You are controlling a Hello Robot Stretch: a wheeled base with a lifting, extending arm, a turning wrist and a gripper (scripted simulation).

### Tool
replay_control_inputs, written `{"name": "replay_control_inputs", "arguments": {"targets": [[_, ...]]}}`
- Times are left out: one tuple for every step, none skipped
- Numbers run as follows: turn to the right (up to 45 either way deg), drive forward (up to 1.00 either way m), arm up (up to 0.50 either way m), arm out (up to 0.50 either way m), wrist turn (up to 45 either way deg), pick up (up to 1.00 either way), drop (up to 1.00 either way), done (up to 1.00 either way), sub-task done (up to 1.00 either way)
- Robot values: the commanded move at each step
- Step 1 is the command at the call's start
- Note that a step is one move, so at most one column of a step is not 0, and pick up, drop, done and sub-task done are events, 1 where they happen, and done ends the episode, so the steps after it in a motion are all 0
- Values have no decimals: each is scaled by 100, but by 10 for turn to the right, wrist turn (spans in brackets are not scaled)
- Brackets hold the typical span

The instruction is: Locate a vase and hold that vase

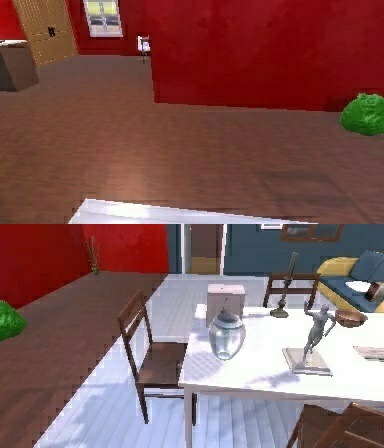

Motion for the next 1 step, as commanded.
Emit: {"name": "replay_control_inputs", "arguments": {"targets": [[90, 0, 0, 0, 0, 0, 0, 0, 0]]}}
